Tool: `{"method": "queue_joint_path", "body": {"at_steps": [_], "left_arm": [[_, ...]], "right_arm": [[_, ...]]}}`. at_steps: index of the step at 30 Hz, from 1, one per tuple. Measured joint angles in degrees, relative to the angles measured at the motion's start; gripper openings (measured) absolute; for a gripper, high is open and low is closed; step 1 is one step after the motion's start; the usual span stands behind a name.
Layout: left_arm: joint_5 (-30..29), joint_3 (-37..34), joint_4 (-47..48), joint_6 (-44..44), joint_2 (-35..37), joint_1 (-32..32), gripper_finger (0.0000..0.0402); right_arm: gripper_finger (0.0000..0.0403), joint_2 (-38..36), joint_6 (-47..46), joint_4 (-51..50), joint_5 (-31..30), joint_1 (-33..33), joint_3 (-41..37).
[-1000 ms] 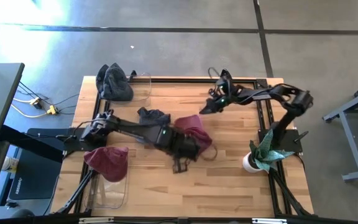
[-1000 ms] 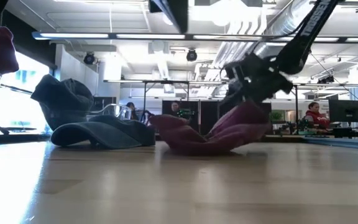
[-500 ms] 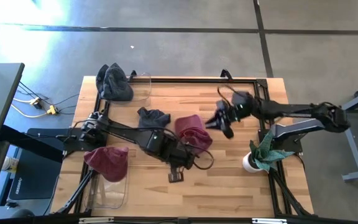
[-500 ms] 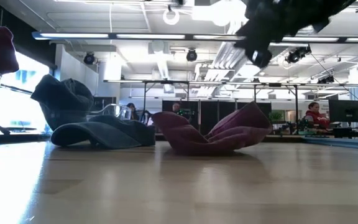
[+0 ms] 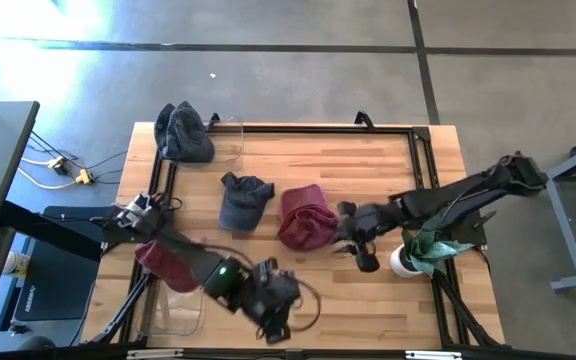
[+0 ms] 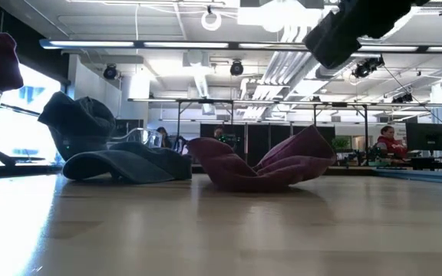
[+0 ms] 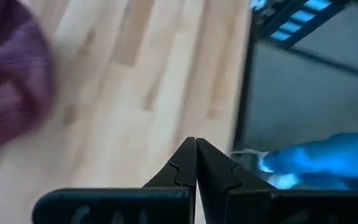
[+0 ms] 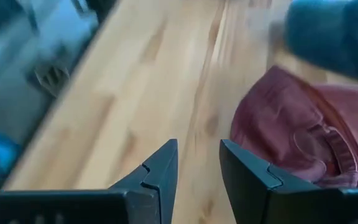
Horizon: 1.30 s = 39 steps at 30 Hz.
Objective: Pick & Place hat
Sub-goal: Put the red cap into the bottom transparent bin
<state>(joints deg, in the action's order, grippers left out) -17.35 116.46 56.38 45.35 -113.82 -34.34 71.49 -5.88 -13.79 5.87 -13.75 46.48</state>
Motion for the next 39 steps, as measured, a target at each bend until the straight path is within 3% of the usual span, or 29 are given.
{"method": "queue_joint_path", "body": {"at_steps": [5, 10, 16, 19, 22, 24, 26, 31, 33, 39], "left_arm": [[-5.5, 0.0, -7.2, 4.7, 0.0, -3.1, 0.0], [-9.1, 0.0, -11.4, 7.6, 0.0, -3.2, 0.0], [-8.6, 0.0, -13.0, 7.7, 0.0, -1.8, 0.0], [-7.4, 0.0, -13.0, 7.7, 0.0, -1.1, 0.0], [-6.6, 0.0, -12.8, 7.9, 0.0, -0.5, 0.0], [-6.5, 0.0, -12.8, 7.9, 0.0, -0.1, 0.0], [-6.5, 0.0, -12.8, 7.8, 0.0, 0.0, 0.0], [-5.8, 0.0, -12.8, 7.2, 0.0, 1.2, 0.0], [-5.3, 0.0, -12.4, 7.0, 0.0, 1.8, 0.0], [2.5, 0.1, -11.9, 1.0, 1.0, 3.7, 0.0]], "right_arm": [[0.0115, 8.8, 11.6, -10.2, -4.2, -3.6, 5.2], [0.0119, 15.9, 14.1, -15.0, -15.3, -4.9, 7.4], [0.0189, 19.0, 20.7, -11.7, -15.9, -4.9, 5.9], [0.0233, 19.4, 24.7, -9.4, -19.7, -4.8, 3.7], [0.0245, 19.7, 29.3, -5.2, -26.8, -4.6, -0.1], [0.023, 19.7, 31.6, -0.4, -31.1, -4.6, -3.2], [0.0198, 19.7, 32.8, 3.8, -31.7, -4.3, -5.5], [0.0059, 19.0, 32.7, 6.3, -30.7, -3.9, -7.2], [0.0016, 17.6, 30.9, 4.8, -27.1, -4.1, -4.9], [0.0007, 12.0, 15.2, -5.4, -11.2, -3.1, 6.6]]}}
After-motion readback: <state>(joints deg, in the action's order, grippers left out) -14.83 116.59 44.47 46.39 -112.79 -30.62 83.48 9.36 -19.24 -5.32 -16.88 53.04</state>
